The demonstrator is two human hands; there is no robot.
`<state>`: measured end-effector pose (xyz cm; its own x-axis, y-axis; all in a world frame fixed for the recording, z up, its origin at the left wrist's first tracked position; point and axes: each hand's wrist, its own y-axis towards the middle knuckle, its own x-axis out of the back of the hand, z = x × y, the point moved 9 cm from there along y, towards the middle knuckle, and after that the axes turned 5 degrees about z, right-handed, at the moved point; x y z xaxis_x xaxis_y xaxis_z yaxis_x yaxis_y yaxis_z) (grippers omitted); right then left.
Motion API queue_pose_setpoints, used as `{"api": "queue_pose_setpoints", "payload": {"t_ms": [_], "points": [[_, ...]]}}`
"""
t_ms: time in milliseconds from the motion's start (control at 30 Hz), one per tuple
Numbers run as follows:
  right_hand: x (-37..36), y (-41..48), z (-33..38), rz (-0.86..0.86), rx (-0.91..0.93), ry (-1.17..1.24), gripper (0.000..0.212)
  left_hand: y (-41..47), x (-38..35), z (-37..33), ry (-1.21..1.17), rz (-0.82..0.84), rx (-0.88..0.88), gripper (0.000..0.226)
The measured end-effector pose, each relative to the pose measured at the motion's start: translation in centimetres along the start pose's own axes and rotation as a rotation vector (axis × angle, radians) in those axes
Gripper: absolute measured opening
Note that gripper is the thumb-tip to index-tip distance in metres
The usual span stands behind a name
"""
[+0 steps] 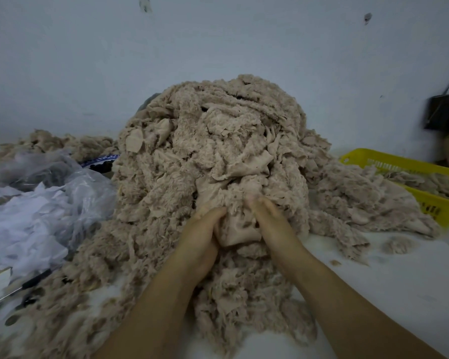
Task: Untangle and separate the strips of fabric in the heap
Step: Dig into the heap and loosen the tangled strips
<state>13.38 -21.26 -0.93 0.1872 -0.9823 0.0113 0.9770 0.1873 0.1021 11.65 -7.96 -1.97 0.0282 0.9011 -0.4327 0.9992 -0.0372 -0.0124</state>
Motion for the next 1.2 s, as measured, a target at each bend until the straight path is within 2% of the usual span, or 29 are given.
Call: {"api": "queue_pose_setpoints", "payload": {"t_ms": [100, 167, 267, 333, 367, 433, 533, 600, 633, 700, 767, 833, 900, 1033, 1133, 1200], "points": [[-0.4, 0.0, -0.1, -0.020, 0.004, -0.099, 0.032, 0.0, 0.5, 0.1, 0.086, -0.079, 0.014, 0.026], [0.4, 0.1, -0.1, -0.094, 0.012, -0.117, 0.031, -0.2, 1.4, -0.6, 0.296, -0.192, -0.037, 0.028], [1.1, 0.1, 0.2, -0.153, 0.047, -0.033, 0.035, -1.2, 0.4, -3.3, 0.712, -0.208, -0.280, 0.037], [0.9, 0.0, 0.5, -0.137, 0.064, -0.018, 0.033, -1.7, -1.0, -4.0, 0.847, -0.150, -0.424, 0.023], [0.6, -0.1, 0.6, -0.114, 0.071, -0.019, 0.030, -1.7, -1.5, -3.9, 0.885, -0.111, -0.450, 0.013], [-0.1, -0.1, 0.7, -0.057, 0.093, -0.034, 0.027, -1.5, -2.2, -3.0, 0.906, -0.045, -0.417, 0.016], [-0.3, -0.1, 0.9, -0.012, 0.131, -0.123, 0.033, -1.2, -1.8, -2.6, 0.840, -0.030, -0.333, 0.010], [-0.4, -0.1, 1.2, 0.004, 0.169, -0.181, 0.030, -1.5, -1.9, -3.2, 0.840, -0.025, -0.377, 0.038], [-0.5, -0.1, 1.3, 0.013, 0.188, -0.204, 0.030, -1.7, -2.0, -3.7, 0.848, -0.024, -0.412, 0.043], [-0.7, -0.3, 1.5, 0.023, 0.222, -0.243, 0.029, -2.0, -2.4, -4.2, 0.885, 0.000, -0.475, 0.029], [-0.7, -0.4, 1.6, 0.016, 0.231, -0.304, 0.027, -1.8, -2.2, -3.9, 0.950, -0.014, -0.437, 0.013], [-0.7, -0.6, 1.6, 0.004, 0.229, -0.379, 0.027, -1.4, -1.3, -3.6, 0.983, -0.083, -0.385, 0.012], [-0.9, -0.7, 1.9, -0.002, 0.241, -0.426, 0.028, -1.0, 0.2, -3.1, 0.816, -0.167, -0.284, 0.019], [-1.4, -1.2, 2.4, 0.025, 0.263, -0.509, 0.031, -0.6, 3.6, -1.0, 0.115, -0.316, -0.021, 0.018], [-0.7, -0.9, 2.1, -0.013, 0.224, -0.528, 0.031, -0.2, 3.6, -0.3, -0.328, -0.264, 0.086, 0.028], [-0.3, -0.6, 1.9, -0.041, 0.193, -0.557, 0.032, -0.4, 2.9, -0.4, -0.513, -0.230, 0.115, 0.026]]}}
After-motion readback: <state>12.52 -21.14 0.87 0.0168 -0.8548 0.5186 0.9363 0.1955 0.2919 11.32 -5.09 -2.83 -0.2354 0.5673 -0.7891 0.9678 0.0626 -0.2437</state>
